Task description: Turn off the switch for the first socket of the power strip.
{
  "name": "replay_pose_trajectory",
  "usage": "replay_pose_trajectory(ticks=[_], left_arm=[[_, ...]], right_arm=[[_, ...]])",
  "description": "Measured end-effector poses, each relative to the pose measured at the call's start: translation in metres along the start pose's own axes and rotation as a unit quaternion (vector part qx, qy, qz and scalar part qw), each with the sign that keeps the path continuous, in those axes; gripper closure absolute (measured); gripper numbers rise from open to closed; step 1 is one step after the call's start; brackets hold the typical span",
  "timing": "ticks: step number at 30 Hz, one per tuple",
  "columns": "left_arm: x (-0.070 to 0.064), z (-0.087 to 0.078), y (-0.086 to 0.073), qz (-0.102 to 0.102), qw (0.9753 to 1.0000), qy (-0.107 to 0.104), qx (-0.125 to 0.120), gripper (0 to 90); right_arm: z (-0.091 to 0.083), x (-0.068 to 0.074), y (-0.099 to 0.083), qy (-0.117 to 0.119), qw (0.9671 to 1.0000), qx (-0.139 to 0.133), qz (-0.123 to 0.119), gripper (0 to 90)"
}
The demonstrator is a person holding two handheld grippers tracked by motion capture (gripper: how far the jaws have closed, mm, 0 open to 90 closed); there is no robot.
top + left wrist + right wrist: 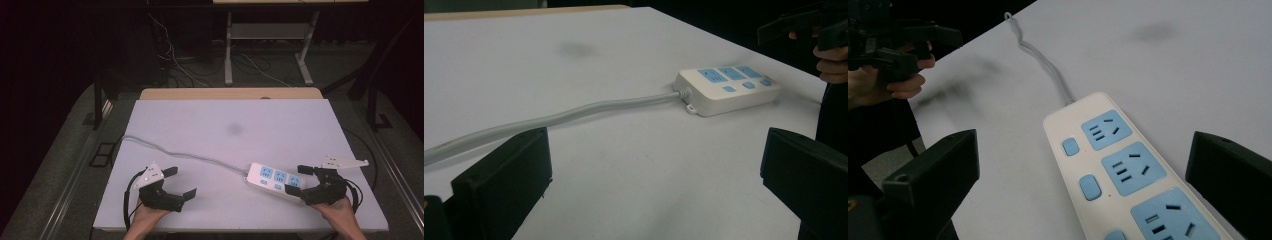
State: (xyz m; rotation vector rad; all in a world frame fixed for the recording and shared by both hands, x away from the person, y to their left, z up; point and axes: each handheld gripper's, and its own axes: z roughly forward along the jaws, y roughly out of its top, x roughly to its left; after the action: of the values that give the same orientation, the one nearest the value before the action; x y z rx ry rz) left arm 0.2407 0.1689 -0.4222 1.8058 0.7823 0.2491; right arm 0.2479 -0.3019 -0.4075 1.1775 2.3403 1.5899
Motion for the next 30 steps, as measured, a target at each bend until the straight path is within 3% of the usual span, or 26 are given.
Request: replay_pose_trajectory(ticks=[30], left_arm=[[-0.0025,0.0,0.0,0.0,0.9999,-0.011,-0.001,0.0]], right_arm=[[-0.0017,-0.0026,0.0008,-0.008,0.9999,0.012,0.005,0.5]])
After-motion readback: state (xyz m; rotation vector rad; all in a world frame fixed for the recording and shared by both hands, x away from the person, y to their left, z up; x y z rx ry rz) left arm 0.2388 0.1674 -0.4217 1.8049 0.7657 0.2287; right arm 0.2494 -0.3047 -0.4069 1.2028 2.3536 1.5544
